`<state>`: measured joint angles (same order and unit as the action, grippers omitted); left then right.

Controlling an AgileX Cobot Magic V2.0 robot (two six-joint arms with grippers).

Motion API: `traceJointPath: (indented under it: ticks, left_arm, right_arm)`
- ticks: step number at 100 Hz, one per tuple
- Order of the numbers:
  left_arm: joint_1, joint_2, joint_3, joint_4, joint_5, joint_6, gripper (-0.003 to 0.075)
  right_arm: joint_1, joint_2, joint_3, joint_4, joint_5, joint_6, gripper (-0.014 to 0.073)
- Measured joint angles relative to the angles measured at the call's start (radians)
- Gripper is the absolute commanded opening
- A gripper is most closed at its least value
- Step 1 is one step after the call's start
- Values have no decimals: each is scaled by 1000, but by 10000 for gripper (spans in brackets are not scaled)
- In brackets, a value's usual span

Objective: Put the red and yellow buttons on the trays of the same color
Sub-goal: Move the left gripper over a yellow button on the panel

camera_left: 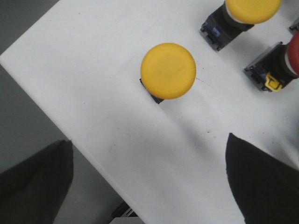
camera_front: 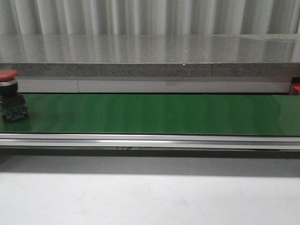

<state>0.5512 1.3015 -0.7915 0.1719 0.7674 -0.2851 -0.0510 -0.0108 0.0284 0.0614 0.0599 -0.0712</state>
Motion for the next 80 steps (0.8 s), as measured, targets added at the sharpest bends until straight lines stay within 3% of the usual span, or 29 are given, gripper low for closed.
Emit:
traceJointPath:
  ticks: [33, 80]
  left_arm:
    - [0, 195, -94, 7, -42, 0, 629]
    - [0, 349, -105, 15, -160, -2, 623]
  right_arm:
    - [0, 0, 0, 0, 0, 0, -67]
    - [0, 0, 0, 0, 0, 0, -67]
